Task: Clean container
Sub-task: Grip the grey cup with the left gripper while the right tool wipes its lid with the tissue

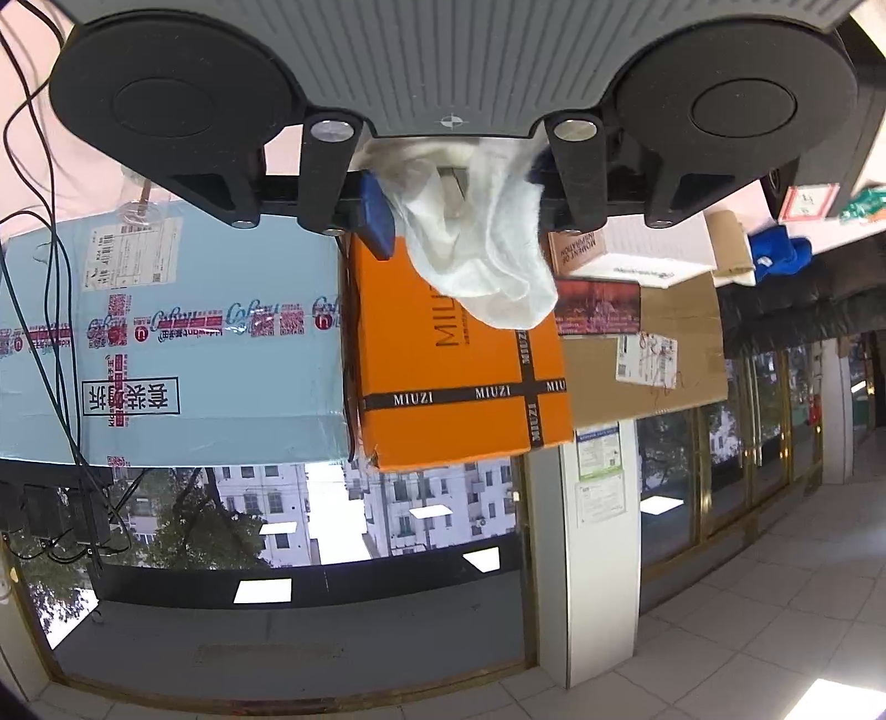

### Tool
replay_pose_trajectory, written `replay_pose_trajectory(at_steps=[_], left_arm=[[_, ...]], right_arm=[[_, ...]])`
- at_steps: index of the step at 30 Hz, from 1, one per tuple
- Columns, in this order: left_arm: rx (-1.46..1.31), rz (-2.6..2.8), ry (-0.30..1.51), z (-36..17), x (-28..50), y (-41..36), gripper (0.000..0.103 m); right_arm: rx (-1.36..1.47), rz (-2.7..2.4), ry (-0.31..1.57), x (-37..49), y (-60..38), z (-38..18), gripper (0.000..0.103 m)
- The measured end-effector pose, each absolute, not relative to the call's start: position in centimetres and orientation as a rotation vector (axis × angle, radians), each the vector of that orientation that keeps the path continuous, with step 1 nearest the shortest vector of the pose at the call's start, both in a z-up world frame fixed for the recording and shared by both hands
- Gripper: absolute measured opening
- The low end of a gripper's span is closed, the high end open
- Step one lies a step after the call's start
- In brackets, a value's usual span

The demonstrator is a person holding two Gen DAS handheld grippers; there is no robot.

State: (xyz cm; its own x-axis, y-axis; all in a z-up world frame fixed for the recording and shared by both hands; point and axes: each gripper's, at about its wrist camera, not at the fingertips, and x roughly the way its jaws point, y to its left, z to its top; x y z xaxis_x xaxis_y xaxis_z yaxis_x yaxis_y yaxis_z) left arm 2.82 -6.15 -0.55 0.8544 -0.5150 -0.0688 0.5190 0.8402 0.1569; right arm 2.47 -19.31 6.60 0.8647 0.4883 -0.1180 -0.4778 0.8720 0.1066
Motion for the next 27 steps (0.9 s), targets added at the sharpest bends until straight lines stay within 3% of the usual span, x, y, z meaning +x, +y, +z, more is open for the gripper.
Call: replay_pose_trajectory(at_steps=[5,6,7,8,19,27], left_arm=[[0.174,-0.547,0.024,-0.6,2.7,-6.2,0.083],[0.175,-0.547,0.024,-0.6,2.7,-6.2,0.084],[0.176,-0.547,0.024,-0.6,2.7,-6.2,0.083],[0.176,-0.547,0.023,-0.7,2.6,-6.3,0.083],[0.175,-0.549,0.025,-0.9,2.2,-6.2,0.083],[0.173,-0.551,0.031,-1.1,1.8,-6.4,0.084]], right_arm=[[0.129,0.549,0.14,3.2,-19.6,6.9,0.045],[0.146,0.563,0.145,3.3,-19.7,6.9,0.033],[0.163,0.577,0.15,3.4,-19.8,6.9,0.014],[0.165,0.574,0.155,3.5,-19.7,7.0,0.012],[-0.051,0.484,0.183,4.9,-17.0,7.0,0.012],[-0.045,0.404,0.181,4.4,-19.5,6.9,0.012]])
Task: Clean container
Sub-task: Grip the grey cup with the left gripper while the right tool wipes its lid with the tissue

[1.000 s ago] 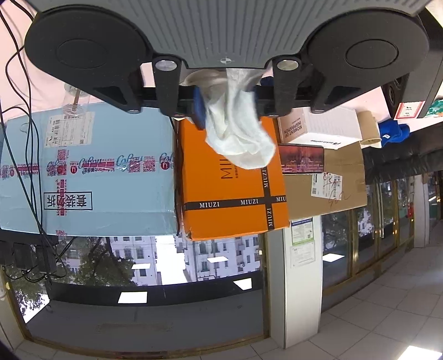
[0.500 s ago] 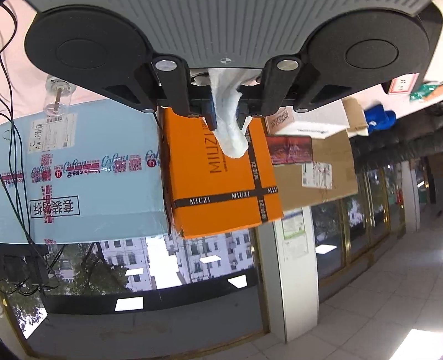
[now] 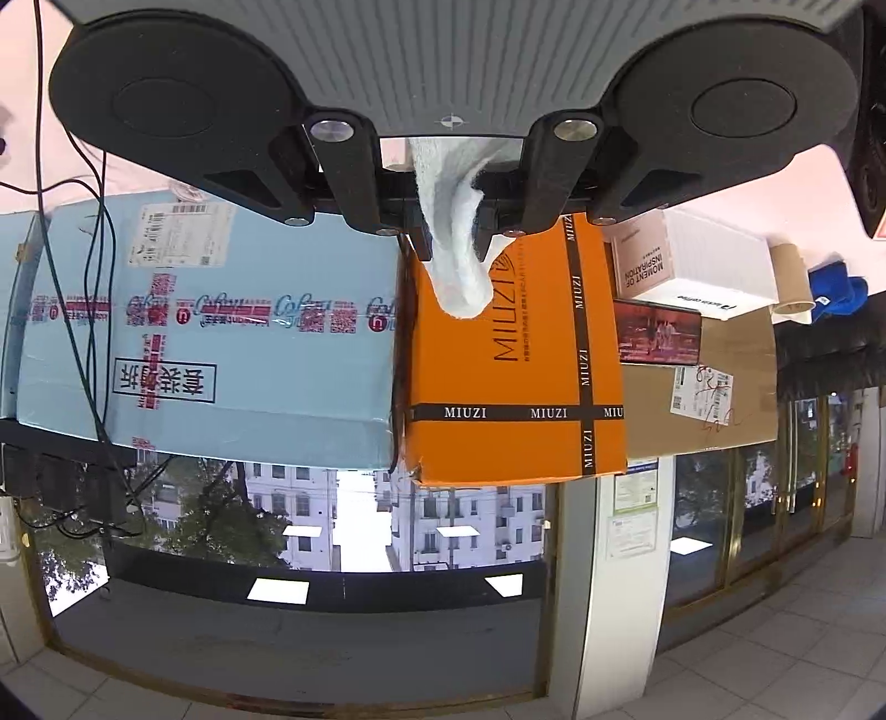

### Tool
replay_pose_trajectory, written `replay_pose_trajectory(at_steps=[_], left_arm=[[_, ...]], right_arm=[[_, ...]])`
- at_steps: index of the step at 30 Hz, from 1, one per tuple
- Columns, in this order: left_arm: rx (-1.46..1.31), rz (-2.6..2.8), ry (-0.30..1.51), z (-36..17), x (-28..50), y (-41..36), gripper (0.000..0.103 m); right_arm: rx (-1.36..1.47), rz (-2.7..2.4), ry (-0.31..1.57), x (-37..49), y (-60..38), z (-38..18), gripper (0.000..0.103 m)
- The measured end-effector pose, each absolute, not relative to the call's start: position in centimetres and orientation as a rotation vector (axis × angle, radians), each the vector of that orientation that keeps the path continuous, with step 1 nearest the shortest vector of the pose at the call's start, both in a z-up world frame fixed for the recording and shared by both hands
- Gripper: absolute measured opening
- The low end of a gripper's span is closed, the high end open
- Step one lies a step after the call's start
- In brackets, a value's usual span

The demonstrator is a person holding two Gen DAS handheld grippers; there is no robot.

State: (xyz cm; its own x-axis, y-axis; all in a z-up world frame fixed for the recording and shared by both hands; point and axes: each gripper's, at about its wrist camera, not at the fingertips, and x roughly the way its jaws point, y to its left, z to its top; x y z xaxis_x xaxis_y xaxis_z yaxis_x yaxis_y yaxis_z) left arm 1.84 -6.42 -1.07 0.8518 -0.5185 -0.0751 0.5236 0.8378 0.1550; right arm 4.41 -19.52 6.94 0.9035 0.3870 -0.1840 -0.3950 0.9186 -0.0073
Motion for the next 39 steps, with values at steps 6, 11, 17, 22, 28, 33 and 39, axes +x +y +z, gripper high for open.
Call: replay_pose_trajectory(at_steps=[6,11,17,22,28,33,39], left_arm=[[0.176,-0.55,0.027,-0.8,2.6,-6.4,0.083],[0.175,-0.551,0.028,-0.6,3.6,-6.3,0.083],[0.176,-0.552,0.028,-0.6,3.7,-6.3,0.083],[0.177,-0.552,0.027,-0.6,3.9,-6.2,0.083],[0.175,-0.551,0.027,-0.4,4.1,-6.2,0.083],[0.17,-0.551,0.029,-0.5,4.1,-6.2,0.083],[0.176,-0.557,0.026,-0.6,4.0,-6.3,0.083]], right_arm=[[-0.028,0.49,0.197,2.2,-19.7,6.9,0.012],[-0.013,0.545,0.204,2.5,-18.7,7.0,0.012],[-0.003,0.494,0.19,4.1,-18.6,7.0,0.012],[-0.012,0.39,0.163,3.8,-19.9,6.9,0.012],[-0.036,0.421,0.141,1.3,-19.9,6.8,0.012],[-0.053,0.457,0.136,1.4,-19.1,6.4,0.012],[0.001,0.422,0.117,3.0,-20.5,6.0,0.012]])
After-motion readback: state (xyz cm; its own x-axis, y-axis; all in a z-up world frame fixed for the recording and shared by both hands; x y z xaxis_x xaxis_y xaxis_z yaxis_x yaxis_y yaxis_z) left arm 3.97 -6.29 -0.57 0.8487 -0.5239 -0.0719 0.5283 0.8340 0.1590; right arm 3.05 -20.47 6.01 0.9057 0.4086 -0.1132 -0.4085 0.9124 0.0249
